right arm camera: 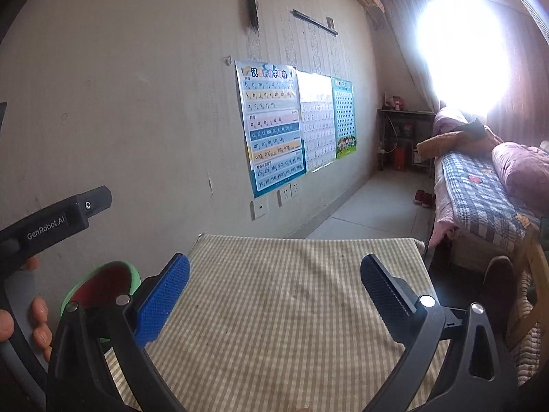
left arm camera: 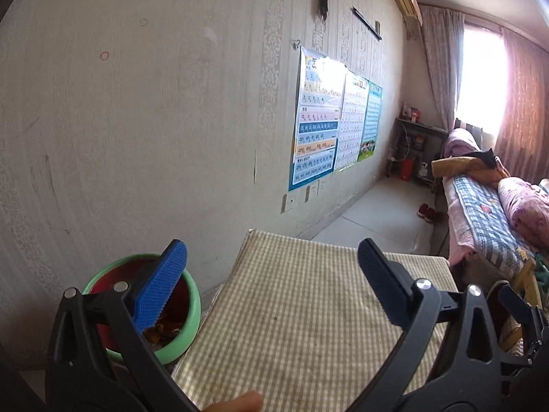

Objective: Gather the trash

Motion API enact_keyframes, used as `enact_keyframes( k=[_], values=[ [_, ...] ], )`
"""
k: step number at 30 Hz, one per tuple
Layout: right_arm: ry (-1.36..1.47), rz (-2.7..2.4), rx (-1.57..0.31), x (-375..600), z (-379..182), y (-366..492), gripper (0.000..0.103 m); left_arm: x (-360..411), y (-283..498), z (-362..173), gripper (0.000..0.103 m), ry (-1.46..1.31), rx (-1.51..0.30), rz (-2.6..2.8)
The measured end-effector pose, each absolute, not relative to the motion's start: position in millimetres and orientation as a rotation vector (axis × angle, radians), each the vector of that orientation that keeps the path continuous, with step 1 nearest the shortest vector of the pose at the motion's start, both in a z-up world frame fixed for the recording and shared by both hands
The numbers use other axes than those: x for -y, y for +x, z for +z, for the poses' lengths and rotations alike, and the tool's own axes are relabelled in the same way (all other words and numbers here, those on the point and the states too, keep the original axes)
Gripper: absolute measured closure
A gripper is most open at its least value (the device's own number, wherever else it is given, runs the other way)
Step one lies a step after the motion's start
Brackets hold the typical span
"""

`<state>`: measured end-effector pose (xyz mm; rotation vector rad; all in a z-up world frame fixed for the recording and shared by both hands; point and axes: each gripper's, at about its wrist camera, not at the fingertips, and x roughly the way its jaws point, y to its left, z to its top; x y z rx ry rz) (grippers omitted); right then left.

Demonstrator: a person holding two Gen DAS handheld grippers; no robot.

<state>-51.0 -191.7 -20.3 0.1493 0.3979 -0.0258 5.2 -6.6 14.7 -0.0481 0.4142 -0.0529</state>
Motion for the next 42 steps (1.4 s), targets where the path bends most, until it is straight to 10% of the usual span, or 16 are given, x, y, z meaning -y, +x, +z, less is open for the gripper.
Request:
enact_keyframes(
  k=[42],
  values=[
    [0.201,-0.039,-0.469,210.4,-37.7,-46.7,0.007,13.9,10.2,0.5,0.005,0.008,-0.497,-0.046]
  ],
)
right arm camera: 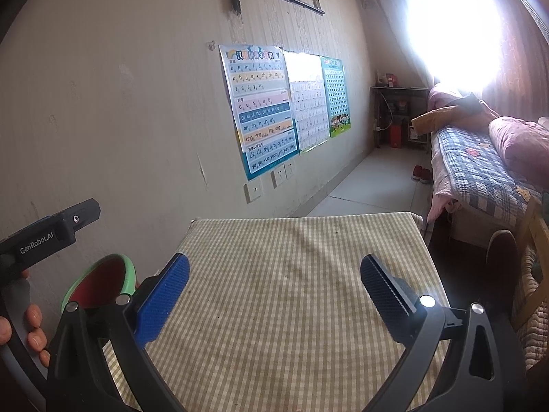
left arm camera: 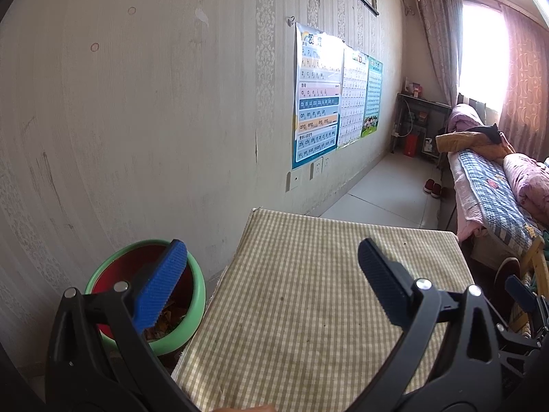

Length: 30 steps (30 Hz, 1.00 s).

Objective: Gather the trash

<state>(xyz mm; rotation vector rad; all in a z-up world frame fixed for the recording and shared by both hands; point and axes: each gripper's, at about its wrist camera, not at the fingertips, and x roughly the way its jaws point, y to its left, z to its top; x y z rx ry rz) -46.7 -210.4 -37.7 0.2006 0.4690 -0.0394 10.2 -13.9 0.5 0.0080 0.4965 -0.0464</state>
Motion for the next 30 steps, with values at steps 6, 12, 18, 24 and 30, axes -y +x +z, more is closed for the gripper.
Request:
enact_keyframes(
  k=[6,12,18,24,30],
  values=[
    [0.191,-0.036,-0.486,209.1,-42.6,-44.0,0.007,12.6,11.9,-3.5,0.005,0.004,-0.507,-0.047],
    [0.187,-0.033,-0.504,209.7,-47.8,-40.7,0.007,10.5,14.9,-6.6,0.005,0.0,-0.515,-0.044],
    [0.185,-0.029,-0.522,208.6,-53.0,-38.6,0.007,7.0,17.2,-10.4,0.005,-0.007,-0.528,-0.044],
    [0.2,-0.058,-0.635,213.4,-80.8,-22.7,0.007,1.2,19.0,-17.9,0.005,-0.026,-0.557,-0.053],
    [0.171,-0.228,-0.834,265.1,-154.5,10.5,0.007,-41.3,29.5,-51.7,0.005,-0.108,-0.704,-0.073]
  ],
)
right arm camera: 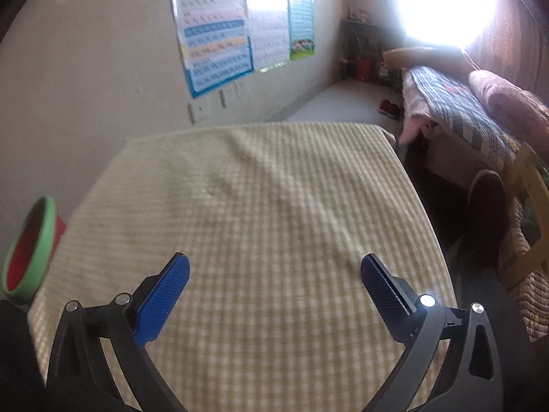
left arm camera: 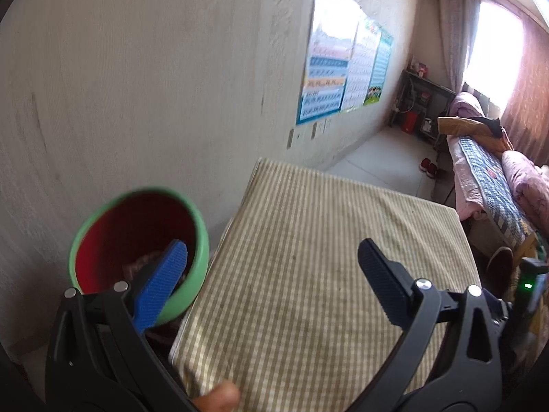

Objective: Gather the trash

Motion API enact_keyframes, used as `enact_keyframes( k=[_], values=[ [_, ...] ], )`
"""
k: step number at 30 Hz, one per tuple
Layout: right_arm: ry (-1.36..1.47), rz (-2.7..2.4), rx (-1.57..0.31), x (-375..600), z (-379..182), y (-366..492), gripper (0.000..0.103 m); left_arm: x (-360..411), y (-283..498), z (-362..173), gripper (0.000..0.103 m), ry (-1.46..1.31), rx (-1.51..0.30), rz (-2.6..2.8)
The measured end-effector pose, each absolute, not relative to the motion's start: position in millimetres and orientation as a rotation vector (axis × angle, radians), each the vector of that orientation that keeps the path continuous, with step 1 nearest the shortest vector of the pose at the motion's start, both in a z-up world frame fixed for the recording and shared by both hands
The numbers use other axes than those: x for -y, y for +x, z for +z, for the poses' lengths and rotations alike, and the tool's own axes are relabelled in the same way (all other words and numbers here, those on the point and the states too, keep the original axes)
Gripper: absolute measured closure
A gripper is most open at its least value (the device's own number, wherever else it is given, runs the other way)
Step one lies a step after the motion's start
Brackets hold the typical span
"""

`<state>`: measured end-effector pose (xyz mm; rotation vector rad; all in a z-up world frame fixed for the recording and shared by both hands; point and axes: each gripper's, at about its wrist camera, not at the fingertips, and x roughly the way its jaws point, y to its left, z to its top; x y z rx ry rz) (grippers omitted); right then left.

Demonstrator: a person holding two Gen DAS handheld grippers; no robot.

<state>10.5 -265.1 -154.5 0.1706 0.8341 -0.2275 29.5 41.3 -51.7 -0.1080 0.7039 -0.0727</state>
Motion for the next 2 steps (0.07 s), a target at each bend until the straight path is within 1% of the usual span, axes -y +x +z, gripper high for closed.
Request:
enact_keyframes(
  k=[2],
  values=[
    [0.175,-0.28,-0.889,286.0,-176.3,17.5,0.007,-65.6,28.8,-64.4,0.005,-0.171,-0.745,-0.066]
  ],
)
